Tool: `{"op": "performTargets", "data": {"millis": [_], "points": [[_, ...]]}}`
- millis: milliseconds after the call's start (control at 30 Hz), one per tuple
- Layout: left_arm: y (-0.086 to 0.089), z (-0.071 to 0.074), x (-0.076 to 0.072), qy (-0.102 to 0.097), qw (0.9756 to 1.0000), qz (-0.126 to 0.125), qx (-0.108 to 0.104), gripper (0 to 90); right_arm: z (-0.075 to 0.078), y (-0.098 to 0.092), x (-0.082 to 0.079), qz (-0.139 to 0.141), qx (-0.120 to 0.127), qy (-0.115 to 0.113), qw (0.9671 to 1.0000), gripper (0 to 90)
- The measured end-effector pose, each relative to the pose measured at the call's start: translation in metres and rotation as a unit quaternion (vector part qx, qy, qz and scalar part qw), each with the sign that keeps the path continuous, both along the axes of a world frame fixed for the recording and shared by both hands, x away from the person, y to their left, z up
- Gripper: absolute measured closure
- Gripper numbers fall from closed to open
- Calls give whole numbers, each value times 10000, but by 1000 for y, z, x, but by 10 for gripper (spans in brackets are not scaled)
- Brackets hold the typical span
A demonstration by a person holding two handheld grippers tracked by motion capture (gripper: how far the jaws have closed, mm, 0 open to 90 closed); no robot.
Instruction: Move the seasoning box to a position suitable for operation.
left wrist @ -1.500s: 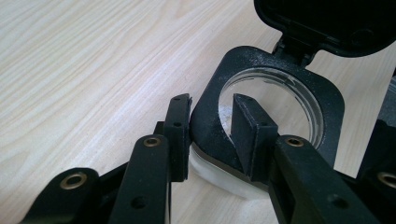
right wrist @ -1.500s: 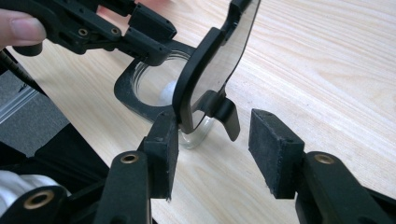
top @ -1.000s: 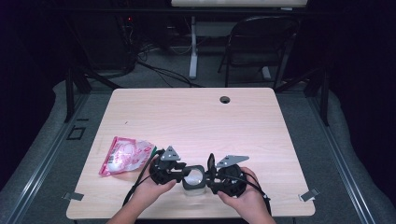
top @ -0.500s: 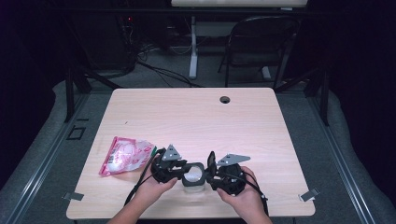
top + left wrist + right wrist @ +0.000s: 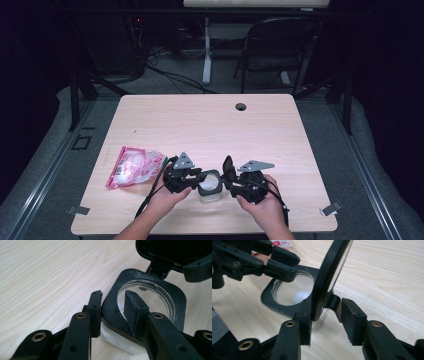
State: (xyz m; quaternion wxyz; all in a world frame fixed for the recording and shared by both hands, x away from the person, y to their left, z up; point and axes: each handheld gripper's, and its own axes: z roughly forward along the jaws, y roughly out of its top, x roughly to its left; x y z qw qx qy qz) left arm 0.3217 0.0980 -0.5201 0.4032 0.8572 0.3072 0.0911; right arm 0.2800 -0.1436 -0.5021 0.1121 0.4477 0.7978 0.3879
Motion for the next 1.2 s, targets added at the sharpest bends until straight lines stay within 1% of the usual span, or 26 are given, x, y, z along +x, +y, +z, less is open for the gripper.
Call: {"op": "performTargets", "data": {"millis": [167, 233, 300, 400, 433, 500, 533, 567, 600, 633, 667, 700, 733, 767, 800, 833, 867, 900, 933, 967, 1000, 1033, 1067, 1133, 1167, 1200], "points": [[0, -1, 0, -79, 10000, 44, -14, 676, -1, -3, 3, -74, 43, 2, 10000, 627], [0, -1, 1, -95, 9999, 44, -35, 671, -2, -2, 5, -83, 81, -57, 9999, 626], [0, -2, 1, -114, 9999, 50, -39, 667, -2, -3, 6, -91, 55, -68, 9999, 626], [0, -1, -1, -224, 9997, 82, 37, 611, -2, -5, 7, -105, 80, -87, 9999, 615], [1, -1, -1, -246, 9996, 90, 45, 611, -2, -5, 7, -105, 80, -87, 9999, 615], [4, 2, -3, -260, 9996, 96, -22, 596, -1, -7, 7, -43, 50, -95, 9999, 594], [7, 6, -3, -248, 9995, 123, -158, 592, 0, -8, 7, -28, 58, -73, 10000, 584], [7, 6, -3, -248, 9995, 123, -158, 585, 0, -8, 7, -28, 58, -73, 10000, 584], [11, 10, -3, -239, 9994, 129, -196, 585, 2, -9, 7, 6, 66, -56, 10000, 576], [16, 14, -3, -136, 9994, 150, -277, 559, 6, -14, 7, 0, 96, -15, 10000, 561], [16, 14, -3, -136, 9994, 150, -277, 552, 6, -14, 7, 0, 96, -15, 10000, 561], [19, 17, -3, -115, 9993, 191, -289, 544, 12, -18, 5, 20, 109, 22, 9999, 548], [25, 21, -3, -157, 9991, 265, -285, 539, 15, -21, 5, 73, 88, 8, 9999, 542], [28, 23, -3, -148, 9990, 275, -329, 531, 18, -22, 5, 98, 55, 21, 9999, 537], [32, 25, -2, -169, 9988, 316, -323, 518, 21, -23, 3, 78, 73, 24, 9999, 534], [32, 25, -2, -169, 9988, 316, -323, 514, 21, -23, 3, 78, 73, 24, 9999, 534], [37, 28, -2, -208, 9985, 379, -325, 514, 24, -25, 3, 100, 41, -6, 9999, 534], [45, 32, -1, -153, 9984, 412, -347, 503, 31, -28, 2, 169, -49, -13, 9998, 534], [45, 32, -1, -153, 9984, 412, -347, 510, 31, -28, 2, 169, -49, -13, 9998, 534], [55, 37, -1, -209, 9982, 439, -349, 513, 37, -30, 2, 269, -179, -79, 9994, 543], [55, 37, -1, -209, 9982, 439, -349, 520, 37, -30, 2, 269, -179, -79, 9994, 543], [63, 41, -1, -285, 9977, 502, -341, 520, 39, -29, 1, 266, -180, -88, 9994, 542], [69, 44, -2, -313, 9974, 576, -298, 522, 42, -30, 1, 306, -268, -149, 9991, 539], [81, 49, -1, -272, 9967, 740, -193, 509, 45, -32, 2, 323, -312, -222, 9987, 516], [93, 52, -1, -305, 9950, 931, -170, 494, 47, -34, 3, 311, -310, -262, 9987, 487], [93, 52, -1, -305, 9950, 931, -170, 480, 47, -34, 3, 311, -310, -262, 9987, 487]]}}
